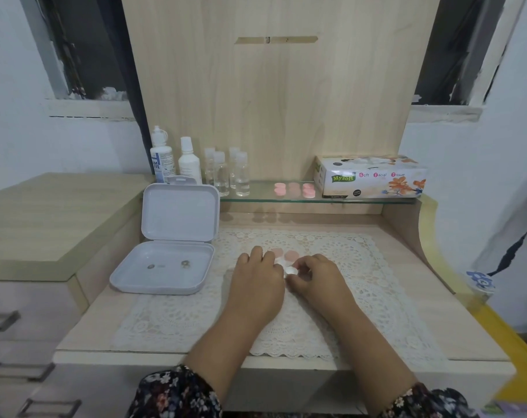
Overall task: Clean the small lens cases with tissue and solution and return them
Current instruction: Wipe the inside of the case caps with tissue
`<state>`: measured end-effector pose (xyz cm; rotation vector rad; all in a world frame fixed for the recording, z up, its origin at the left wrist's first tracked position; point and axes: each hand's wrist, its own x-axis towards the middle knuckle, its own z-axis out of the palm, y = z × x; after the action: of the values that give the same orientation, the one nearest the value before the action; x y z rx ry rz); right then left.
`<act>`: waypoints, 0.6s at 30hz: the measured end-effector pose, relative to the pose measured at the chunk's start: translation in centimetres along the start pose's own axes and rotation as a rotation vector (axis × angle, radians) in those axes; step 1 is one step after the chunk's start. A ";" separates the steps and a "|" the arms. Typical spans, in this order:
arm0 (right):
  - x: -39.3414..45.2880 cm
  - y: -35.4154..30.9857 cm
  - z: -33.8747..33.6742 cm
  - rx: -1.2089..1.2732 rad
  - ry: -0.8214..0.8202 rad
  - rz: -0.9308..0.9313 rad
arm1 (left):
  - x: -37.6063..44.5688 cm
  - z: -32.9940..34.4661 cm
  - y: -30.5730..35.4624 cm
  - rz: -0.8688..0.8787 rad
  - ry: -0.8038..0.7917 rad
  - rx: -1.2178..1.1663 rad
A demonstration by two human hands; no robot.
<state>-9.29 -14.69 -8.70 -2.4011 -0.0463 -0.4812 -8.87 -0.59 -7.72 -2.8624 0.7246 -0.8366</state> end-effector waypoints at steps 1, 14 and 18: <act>0.0 0.0 0.0 -0.004 0.001 -0.001 | 0.2 -0.4 0.4 0.010 -0.025 0.030; 0.2 0.1 0.1 -0.022 -0.003 -0.020 | 1.4 -0.3 1.1 -0.284 -0.174 -0.222; 0.1 0.0 0.1 -0.011 -0.006 -0.011 | 1.5 -0.3 -0.5 -0.655 -0.059 -0.902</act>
<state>-9.19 -14.67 -8.77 -2.4139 -0.0600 -0.4806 -7.71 -0.77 -6.67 -4.0311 0.1178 -0.5246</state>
